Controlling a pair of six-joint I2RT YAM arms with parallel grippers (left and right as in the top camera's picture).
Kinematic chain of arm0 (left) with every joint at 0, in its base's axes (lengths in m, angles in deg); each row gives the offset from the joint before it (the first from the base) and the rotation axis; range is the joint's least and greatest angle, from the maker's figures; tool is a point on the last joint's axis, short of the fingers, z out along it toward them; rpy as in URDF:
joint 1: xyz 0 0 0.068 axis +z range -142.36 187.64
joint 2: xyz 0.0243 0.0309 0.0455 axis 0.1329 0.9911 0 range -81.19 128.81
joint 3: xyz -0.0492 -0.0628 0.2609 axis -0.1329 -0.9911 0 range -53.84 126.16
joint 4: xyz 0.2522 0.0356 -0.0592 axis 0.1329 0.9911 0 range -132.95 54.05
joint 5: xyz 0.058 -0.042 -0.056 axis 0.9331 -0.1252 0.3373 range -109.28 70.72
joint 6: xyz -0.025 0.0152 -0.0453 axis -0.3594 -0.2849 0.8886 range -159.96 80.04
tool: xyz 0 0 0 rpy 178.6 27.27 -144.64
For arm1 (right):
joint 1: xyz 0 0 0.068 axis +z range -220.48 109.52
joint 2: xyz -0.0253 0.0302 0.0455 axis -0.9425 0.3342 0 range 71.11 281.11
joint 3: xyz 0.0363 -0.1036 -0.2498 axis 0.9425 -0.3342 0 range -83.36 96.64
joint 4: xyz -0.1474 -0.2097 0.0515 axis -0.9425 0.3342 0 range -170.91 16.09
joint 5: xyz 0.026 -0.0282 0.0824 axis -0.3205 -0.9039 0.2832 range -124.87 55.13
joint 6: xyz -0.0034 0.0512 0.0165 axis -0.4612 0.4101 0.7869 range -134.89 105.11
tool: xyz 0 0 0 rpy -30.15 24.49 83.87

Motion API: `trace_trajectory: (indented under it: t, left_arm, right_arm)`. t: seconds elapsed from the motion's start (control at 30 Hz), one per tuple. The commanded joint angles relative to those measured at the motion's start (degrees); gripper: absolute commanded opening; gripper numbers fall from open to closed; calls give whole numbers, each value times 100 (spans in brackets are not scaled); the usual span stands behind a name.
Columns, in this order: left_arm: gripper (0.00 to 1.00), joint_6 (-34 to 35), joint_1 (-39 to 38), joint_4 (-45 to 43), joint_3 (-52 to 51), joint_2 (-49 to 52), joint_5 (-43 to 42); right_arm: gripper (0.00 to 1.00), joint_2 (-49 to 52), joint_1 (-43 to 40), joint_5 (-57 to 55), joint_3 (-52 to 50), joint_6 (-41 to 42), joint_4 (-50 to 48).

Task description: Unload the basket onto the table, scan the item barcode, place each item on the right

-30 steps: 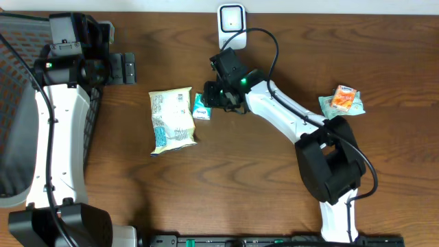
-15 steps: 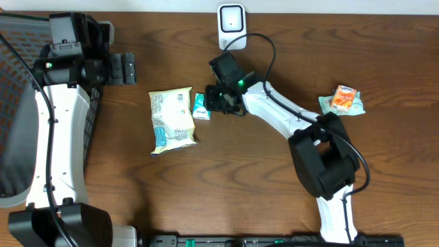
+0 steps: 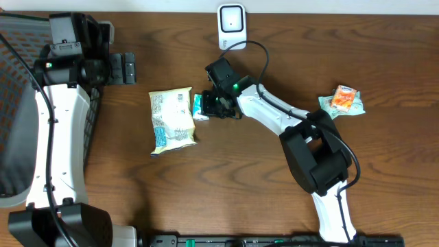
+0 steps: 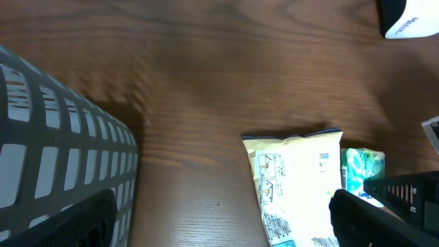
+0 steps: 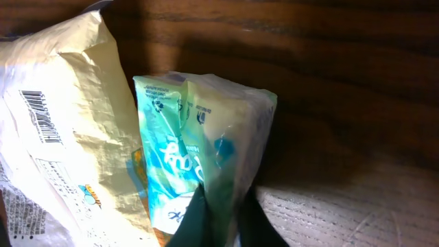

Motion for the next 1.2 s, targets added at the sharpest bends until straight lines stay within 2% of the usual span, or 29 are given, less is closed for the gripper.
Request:
trace_trajectory:
  t: [0.0,0.2,0.33,0.37,0.4,0.5,0.67,0.77,0.8,0.83,0.87,0.9,0.93,1.03,1.17]
  left_arm:
    - [98,-76,-9,15,70,9,31]
    - [98,-76,-9,15,70,9,31]
    - [98,-76,-9,15,70,9,31]
    - [98,-76,-9,15,70,9,31]
    - [98,-76,-9,15,70,9,33]
    - [97,-76,-9,15,70,9,31]
    - [97,-76,-9,15,70,9,31]
    - [97,-76,-9,15,70,9,31]
    - [98,-76,-9,15,70,9,33]
    - [98,-76,-9,15,70,9,31]
    - [98,-76,-9,15,70,9,31]
    - [98,-76,-9,15,70,9,31]
    - [98,-76,-9,15,70,9,31]
    - [98,-76,-9,15,70,9,33]
    - [98,-76,-9,15,70,9,31]
  right_arm:
    - [1,151,-63,127,-26,-446,236]
    - [1,-236,-595,824,81,-2391,970]
    - [1,-540,-1019,866,114,-4144,1893]
    - [1,-636,-1209,866,114,-4977,2288]
    - [1,-651,-1309,866,114,-5431,2490]
    - [1,-660,-1561,730,114,-6301,2798]
    - [1,-658,-1805,544,114,-6887,2802]
    - [3,-658,-1869,542,114,-6911,2741]
    - [11,-658,-1884,542,114,-6911,2734]
    - [33,-658,-1904,544,114,-6905,2734]
    - [49,-658,-1921,542,114,-6826,2734]
    - [59,-658,-1941,542,114,-6710,2734]
    - [62,-658,-1961,542,114,-6588,2734]
    - [61,-658,-2015,544,114,-6242,2715]
    - [50,-649,-2063,546,107,-5753,2715]
